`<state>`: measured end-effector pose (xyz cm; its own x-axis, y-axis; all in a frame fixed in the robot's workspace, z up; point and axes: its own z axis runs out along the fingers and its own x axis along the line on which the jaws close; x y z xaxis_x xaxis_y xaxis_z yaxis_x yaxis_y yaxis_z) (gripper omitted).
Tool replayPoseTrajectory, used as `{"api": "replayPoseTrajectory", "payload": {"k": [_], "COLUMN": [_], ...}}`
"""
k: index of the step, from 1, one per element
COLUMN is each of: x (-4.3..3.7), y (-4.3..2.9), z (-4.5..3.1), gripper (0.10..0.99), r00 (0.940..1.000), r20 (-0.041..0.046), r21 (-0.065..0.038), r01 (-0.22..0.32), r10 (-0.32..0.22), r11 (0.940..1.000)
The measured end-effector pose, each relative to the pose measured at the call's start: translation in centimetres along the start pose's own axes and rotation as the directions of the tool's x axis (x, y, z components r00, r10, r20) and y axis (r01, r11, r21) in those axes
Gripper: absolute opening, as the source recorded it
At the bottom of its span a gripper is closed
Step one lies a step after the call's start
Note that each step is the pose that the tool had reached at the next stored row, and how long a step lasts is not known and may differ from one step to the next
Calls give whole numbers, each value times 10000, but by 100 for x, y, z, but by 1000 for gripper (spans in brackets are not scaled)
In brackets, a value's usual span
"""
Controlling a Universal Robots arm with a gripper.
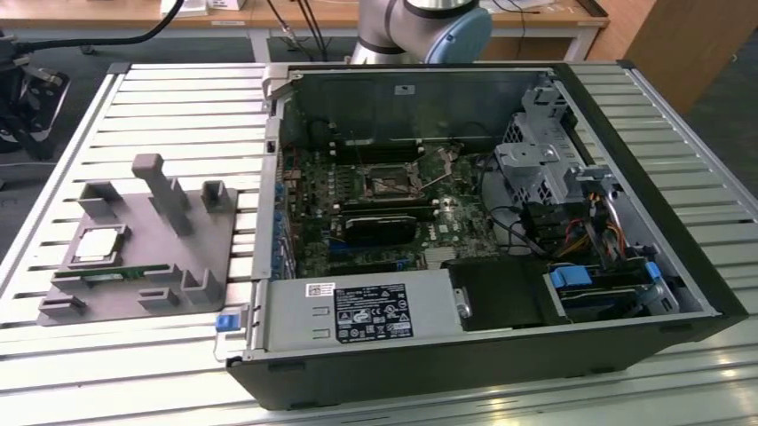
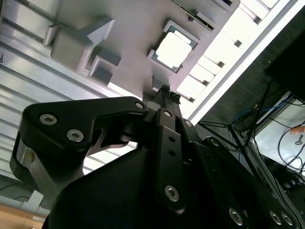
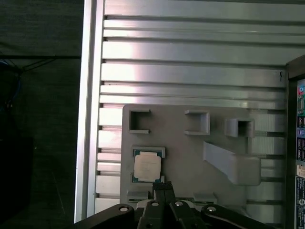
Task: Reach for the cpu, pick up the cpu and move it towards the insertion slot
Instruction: 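Pick up the cpu and move it towards the insertion slot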
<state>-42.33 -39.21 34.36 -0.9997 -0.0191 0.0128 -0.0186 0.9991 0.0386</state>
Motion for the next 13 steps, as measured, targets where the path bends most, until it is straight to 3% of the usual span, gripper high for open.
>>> {"api": "replayPoseTrajectory", "payload": {"k": [7,13], "x": [15,89], "y": [-12,-15], "z": [71,167], "gripper": [106,106], "r00": [10000,10000], "r20": [-2,-1], "r21": [1,1], "r01": [-1,0], "r10": [1,0], "r11": [10000,10000]}}
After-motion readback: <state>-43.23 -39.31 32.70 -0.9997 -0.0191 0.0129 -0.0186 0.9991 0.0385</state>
